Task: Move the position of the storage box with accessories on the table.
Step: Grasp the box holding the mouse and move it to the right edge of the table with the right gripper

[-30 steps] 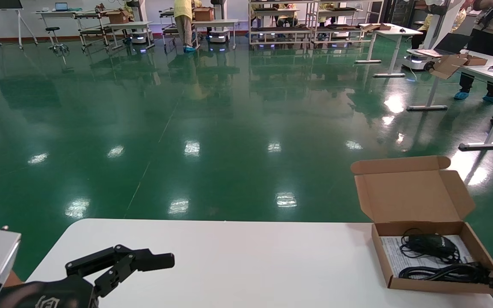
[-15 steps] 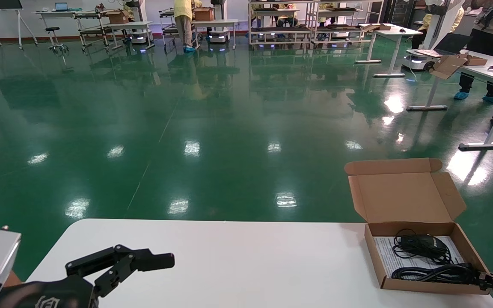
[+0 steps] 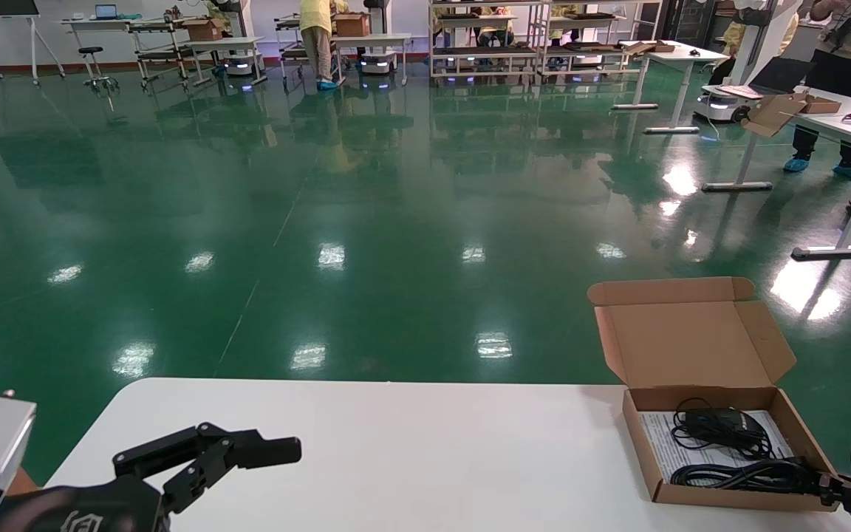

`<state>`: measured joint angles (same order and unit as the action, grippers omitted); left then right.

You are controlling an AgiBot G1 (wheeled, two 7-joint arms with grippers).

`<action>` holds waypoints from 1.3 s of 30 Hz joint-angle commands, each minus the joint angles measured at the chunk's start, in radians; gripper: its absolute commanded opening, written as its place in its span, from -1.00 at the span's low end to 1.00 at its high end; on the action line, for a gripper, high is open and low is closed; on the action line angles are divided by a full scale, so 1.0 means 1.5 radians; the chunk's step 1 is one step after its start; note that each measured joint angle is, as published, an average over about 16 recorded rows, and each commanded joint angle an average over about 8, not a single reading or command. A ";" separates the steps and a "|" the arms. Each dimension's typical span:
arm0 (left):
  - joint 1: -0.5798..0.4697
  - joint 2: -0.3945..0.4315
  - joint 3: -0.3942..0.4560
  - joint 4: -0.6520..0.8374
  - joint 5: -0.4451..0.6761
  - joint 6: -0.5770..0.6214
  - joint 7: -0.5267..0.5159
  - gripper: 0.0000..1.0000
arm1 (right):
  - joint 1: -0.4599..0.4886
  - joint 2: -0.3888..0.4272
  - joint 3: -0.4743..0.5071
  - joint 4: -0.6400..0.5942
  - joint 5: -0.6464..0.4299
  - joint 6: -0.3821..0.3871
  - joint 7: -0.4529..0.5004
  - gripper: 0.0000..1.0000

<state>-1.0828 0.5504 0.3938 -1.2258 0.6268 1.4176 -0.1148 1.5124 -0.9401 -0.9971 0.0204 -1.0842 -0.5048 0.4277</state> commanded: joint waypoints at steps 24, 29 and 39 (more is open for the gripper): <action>0.000 0.000 0.000 0.000 0.000 0.000 0.000 1.00 | 0.000 0.008 0.005 -0.009 0.008 -0.011 -0.021 1.00; 0.000 0.000 0.000 0.000 0.000 0.000 0.000 1.00 | 0.002 0.007 0.006 -0.010 0.009 -0.009 -0.023 1.00; 0.000 0.000 0.000 0.000 0.000 0.000 0.000 1.00 | 0.011 0.008 0.008 -0.009 0.011 -0.005 -0.027 1.00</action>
<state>-1.0828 0.5504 0.3938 -1.2258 0.6267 1.4176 -0.1148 1.5312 -0.9276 -0.9851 0.0069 -1.0674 -0.5121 0.3882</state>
